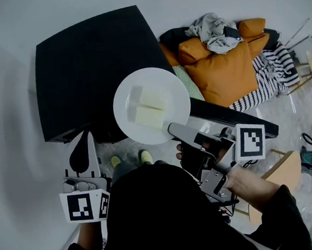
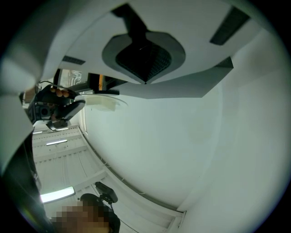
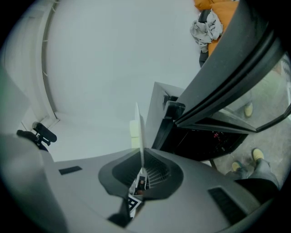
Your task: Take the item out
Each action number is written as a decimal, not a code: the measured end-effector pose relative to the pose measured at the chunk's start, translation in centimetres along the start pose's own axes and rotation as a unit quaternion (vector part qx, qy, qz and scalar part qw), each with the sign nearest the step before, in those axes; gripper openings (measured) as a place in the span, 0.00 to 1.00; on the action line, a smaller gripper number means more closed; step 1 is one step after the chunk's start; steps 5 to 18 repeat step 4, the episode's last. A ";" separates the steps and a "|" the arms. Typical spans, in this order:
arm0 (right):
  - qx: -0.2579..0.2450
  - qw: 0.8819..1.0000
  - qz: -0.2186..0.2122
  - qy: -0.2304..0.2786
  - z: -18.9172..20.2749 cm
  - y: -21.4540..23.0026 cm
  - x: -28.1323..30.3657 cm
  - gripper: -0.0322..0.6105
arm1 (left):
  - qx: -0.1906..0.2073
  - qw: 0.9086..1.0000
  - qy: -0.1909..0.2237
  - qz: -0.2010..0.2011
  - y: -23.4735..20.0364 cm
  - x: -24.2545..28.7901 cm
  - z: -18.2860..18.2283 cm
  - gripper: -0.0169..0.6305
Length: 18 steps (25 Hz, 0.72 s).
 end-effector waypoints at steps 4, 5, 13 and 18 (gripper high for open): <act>-0.002 1.000 -0.001 -0.001 -0.1 0.0 0.1 0.08 | -0.001 1.000 0.000 -0.002 0.0 0.0 0.0 0.04; -0.002 1.000 -0.001 -0.001 -0.1 0.0 0.1 0.08 | -0.001 1.000 0.000 -0.002 0.0 0.0 0.0 0.04; -0.002 1.000 -0.001 -0.001 -0.1 0.0 0.1 0.08 | -0.001 1.000 0.000 -0.002 0.0 0.0 0.0 0.04; -0.002 1.000 -0.001 -0.001 -0.1 0.0 0.1 0.08 | -0.001 1.000 0.000 -0.002 0.0 0.0 0.0 0.04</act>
Point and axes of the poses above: the fingertips, and each gripper's own axes: x forward along the fingers, y to its right, z out of its underside, the point moved 5 cm from there along -x, backward along the fingers, and after that the axes turned 7 degrees about y, right-handed, at the moved point
